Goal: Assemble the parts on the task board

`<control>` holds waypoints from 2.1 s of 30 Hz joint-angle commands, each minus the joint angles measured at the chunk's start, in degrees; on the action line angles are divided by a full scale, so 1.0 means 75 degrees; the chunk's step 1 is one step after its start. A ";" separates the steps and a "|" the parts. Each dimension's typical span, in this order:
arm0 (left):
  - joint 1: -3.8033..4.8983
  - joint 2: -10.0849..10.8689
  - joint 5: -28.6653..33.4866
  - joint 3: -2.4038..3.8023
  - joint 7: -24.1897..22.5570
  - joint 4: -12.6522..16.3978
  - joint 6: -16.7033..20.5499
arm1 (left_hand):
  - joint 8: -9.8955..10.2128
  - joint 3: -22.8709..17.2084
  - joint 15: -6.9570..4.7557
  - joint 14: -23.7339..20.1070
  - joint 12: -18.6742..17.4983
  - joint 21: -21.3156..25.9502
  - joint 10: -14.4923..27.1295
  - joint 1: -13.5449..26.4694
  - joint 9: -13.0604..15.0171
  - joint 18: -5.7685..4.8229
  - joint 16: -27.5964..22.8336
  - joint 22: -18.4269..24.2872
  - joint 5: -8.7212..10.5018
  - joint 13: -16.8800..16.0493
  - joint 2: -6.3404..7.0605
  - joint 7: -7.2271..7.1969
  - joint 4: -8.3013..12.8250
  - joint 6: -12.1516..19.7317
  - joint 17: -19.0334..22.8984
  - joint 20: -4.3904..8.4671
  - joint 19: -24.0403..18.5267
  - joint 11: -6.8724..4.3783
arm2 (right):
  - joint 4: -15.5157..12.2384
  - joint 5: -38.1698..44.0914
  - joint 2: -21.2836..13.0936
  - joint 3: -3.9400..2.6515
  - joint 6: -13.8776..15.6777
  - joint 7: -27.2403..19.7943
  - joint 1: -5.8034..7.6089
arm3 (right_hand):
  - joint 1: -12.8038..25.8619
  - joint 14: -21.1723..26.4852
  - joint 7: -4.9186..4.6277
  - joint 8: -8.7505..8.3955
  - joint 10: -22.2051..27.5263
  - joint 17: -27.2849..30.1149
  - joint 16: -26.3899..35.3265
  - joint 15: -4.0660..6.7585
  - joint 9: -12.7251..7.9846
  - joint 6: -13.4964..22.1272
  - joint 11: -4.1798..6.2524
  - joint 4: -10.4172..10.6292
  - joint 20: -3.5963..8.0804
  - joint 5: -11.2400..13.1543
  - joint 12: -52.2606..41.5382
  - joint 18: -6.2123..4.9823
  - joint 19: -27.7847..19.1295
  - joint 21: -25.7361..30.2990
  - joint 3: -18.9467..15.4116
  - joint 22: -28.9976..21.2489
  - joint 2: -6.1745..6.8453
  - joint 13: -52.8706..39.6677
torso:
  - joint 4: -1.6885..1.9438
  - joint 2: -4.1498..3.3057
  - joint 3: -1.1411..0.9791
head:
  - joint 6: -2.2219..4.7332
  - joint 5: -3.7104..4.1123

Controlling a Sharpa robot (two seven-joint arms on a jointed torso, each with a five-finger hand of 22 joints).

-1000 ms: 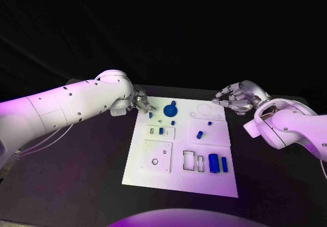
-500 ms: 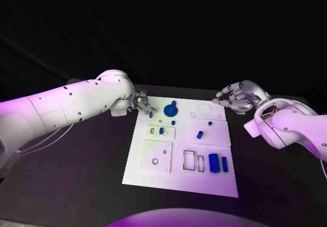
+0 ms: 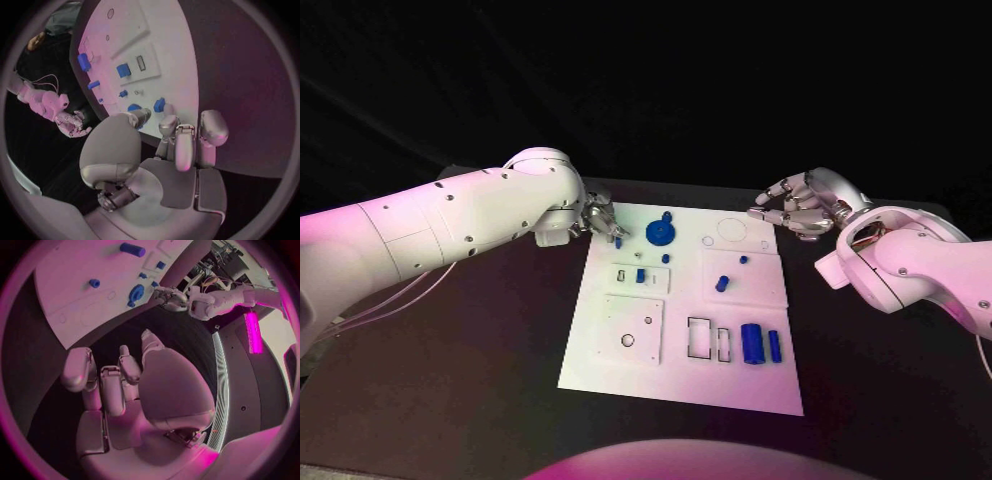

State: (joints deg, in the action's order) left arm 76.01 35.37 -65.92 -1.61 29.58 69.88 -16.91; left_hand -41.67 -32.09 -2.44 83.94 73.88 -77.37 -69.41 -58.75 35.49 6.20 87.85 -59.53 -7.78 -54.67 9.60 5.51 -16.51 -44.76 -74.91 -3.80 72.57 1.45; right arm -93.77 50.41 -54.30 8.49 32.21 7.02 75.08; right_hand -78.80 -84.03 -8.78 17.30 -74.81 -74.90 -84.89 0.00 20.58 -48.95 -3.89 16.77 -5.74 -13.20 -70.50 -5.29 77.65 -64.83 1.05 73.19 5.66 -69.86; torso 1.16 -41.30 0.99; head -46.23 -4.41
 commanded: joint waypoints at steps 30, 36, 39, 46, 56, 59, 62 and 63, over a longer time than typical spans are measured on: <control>0.0005 0.0027 0.0827 -0.0008 -0.0124 -0.0021 0.0006 | -0.0515 -0.1768 -0.0049 0.0548 -0.0008 -0.0014 -0.0008 -0.1571 0.0382 -0.0024 -0.0035 -0.0049 0.0006 0.0038 -0.0302 -0.0092 0.1079 0.0139 -0.1210 0.0045 0.0006 -0.0116 | 0.0014 0.0091 0.0018 -0.0001 -0.0061 -0.0030 -0.0006 | 0.0101 -0.0432 0.0021 0.0063 0.0046 -0.0532 0.0057 0.0047 0.0009 0.0049 0.0008 -0.0013 0.0003 -0.0047 0.0021 -0.0064 -0.0057 0.0042 -0.0012 -0.0014 -0.0014 -0.0002 | 0.0001 0.0002 -0.0002 | -0.0059 -0.0015; 0.0004 0.0162 0.1005 -0.0006 -0.0146 0.0098 0.0191 | -0.0587 -0.1997 -0.0044 0.0554 0.0001 -0.0024 -0.0032 -0.1532 0.0432 -0.0025 -0.0027 -0.0063 -0.0005 0.0020 -0.0270 -0.0084 0.1202 0.0151 -0.1227 0.0038 0.0009 -0.0111 | 0.0023 0.0091 0.0024 -0.0001 -0.0060 -0.0032 -0.0006 | 0.0101 -0.0432 0.0021 0.0063 0.0046 -0.0532 0.0057 0.0047 0.0009 0.0049 0.0008 -0.0013 0.0003 -0.0047 0.0021 -0.0064 -0.0057 0.0042 -0.0012 -0.0014 -0.0014 -0.0002 | 0.0001 0.0005 -0.0002 | -0.0049 -0.0021; 0.0003 0.0324 0.1194 -0.0002 -0.0175 0.0298 0.0375 | -0.0655 -0.2249 -0.0044 0.0563 0.0007 -0.0046 -0.0053 -0.1487 0.0477 -0.0030 -0.0017 -0.0099 -0.0018 0.0009 -0.0211 -0.0080 0.1346 0.0149 -0.1250 0.0035 0.0028 -0.0110 | 0.0023 0.0091 0.0023 -0.0001 -0.0063 -0.0033 -0.0007 | 0.0101 -0.0432 0.0021 0.0063 0.0046 -0.0532 0.0057 0.0047 0.0009 0.0049 0.0008 -0.0013 0.0003 -0.0047 0.0021 -0.0064 -0.0057 0.0042 -0.0012 -0.0014 -0.0014 -0.0002 | -0.0001 0.0003 0.0000 | -0.0044 -0.0025; -0.0001 0.0828 0.1516 0.0001 -0.0280 0.1010 0.0818 | -0.0753 -0.2639 -0.0058 0.0599 0.0049 -0.0103 -0.0150 -0.1365 0.0527 -0.0044 0.0022 -0.0192 -0.0056 -0.0071 -0.0084 -0.0089 0.1573 0.0086 -0.1341 0.0041 0.0084 -0.0125 | 0.0013 0.0091 0.0001 -0.0001 -0.0061 -0.0029 -0.0007 | 0.0101 -0.0432 0.0021 0.0063 0.0046 -0.0532 0.0057 0.0047 0.0009 0.0049 0.0008 -0.0013 0.0003 -0.0047 0.0021 -0.0064 -0.0057 0.0042 -0.0012 -0.0014 -0.0014 -0.0002 | 0.0003 0.0007 -0.0014 | -0.0053 -0.0037; -0.0181 0.1580 0.1287 -0.0011 -0.0706 0.2198 0.1705 | -0.0870 -0.3150 -0.0106 0.0671 0.0126 -0.0249 -0.0350 -0.1141 0.0559 -0.0091 0.0102 -0.0462 -0.0142 -0.0223 0.0138 -0.0143 0.1798 -0.0084 -0.1534 0.0079 0.0253 -0.0181 | 0.0022 0.0091 -0.0025 0.0002 -0.0057 -0.0022 -0.0008 | 0.0101 -0.0432 0.0021 0.0063 0.0046 -0.0532 0.0057 0.0047 0.0009 0.0049 0.0008 -0.0013 0.0003 -0.0047 0.0021 -0.0064 -0.0057 0.0042 -0.0012 -0.0014 -0.0014 -0.0002 | 0.0037 0.0028 -0.0003 | -0.0073 -0.0057; -0.0263 0.1698 0.1122 -0.0017 -0.0789 0.2419 0.1878 | -0.0886 -0.3218 -0.0117 0.0676 0.0146 -0.0248 -0.0397 -0.1107 0.0561 -0.0088 0.0106 -0.0448 -0.0158 -0.0265 0.0177 -0.0156 0.1824 -0.0115 -0.1544 0.0089 0.0248 -0.0193 | 0.0028 0.0091 -0.0024 0.0003 -0.0059 -0.0021 -0.0009 | 0.0101 -0.0432 0.0021 0.0063 0.0046 -0.0532 0.0057 0.0047 0.0009 0.0049 0.0008 -0.0013 0.0003 -0.0047 0.0021 -0.0064 -0.0057 0.0042 -0.0012 -0.0014 -0.0014 -0.0002 | 0.0029 0.0028 -0.0004 | -0.0075 -0.0078; -0.0340 0.1796 0.0944 -0.0029 -0.0849 0.2612 0.1994 | -0.0898 -0.3281 -0.0127 0.0680 0.0162 -0.0266 -0.0440 -0.1079 0.0560 -0.0093 0.0110 -0.0479 -0.0177 -0.0299 0.0205 -0.0168 0.1846 -0.0145 -0.1552 0.0098 0.0268 -0.0205 | 0.0033 0.0091 -0.0023 0.0005 -0.0062 -0.0019 -0.0014 | 0.0101 -0.0432 0.0021 0.0063 0.0046 -0.0532 0.0057 0.0047 0.0009 0.0049 0.0008 -0.0013 0.0003 -0.0047 0.0021 -0.0064 -0.0057 0.0042 -0.0012 -0.0014 -0.0014 -0.0002 | 0.0036 0.0035 0.0002 | -0.0087 -0.0068; -0.0364 0.1820 0.0888 -0.0035 -0.0863 0.2662 0.2016 | -0.0900 -0.3292 -0.0129 0.0681 0.0166 -0.0268 -0.0449 -0.1074 0.0560 -0.0094 0.0110 -0.0484 -0.0181 -0.0308 0.0212 -0.0170 0.1851 -0.0150 -0.1553 0.0100 0.0272 -0.0207 | 0.0035 0.0091 -0.0022 0.0006 -0.0063 -0.0019 -0.0015 | 0.0101 -0.0432 0.0021 0.0063 0.0046 -0.0532 0.0057 0.0047 0.0009 0.0049 0.0008 -0.0013 0.0003 -0.0047 0.0021 -0.0064 -0.0057 0.0042 -0.0012 -0.0014 -0.0014 -0.0002 | 0.0032 0.0031 0.0005 | -0.0102 -0.0083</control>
State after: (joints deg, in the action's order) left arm 73.45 48.88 -56.93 -1.86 25.35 89.21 -4.84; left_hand -48.04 -47.23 -2.87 83.95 74.77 -79.16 -72.41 -66.78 39.61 6.19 88.47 -63.12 -8.99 -56.94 10.74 4.18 -11.83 -45.53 -74.91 -2.98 74.24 -0.29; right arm -93.54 50.51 -54.47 8.52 32.21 7.03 75.02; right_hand -78.57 -84.03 -8.78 17.51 -74.81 -74.93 -84.66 0.00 20.58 -48.95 -3.89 16.76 -5.74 -13.20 -70.50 -5.29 77.65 -64.84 1.05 73.13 5.43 -69.82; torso 1.38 -41.09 0.96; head -46.85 -4.93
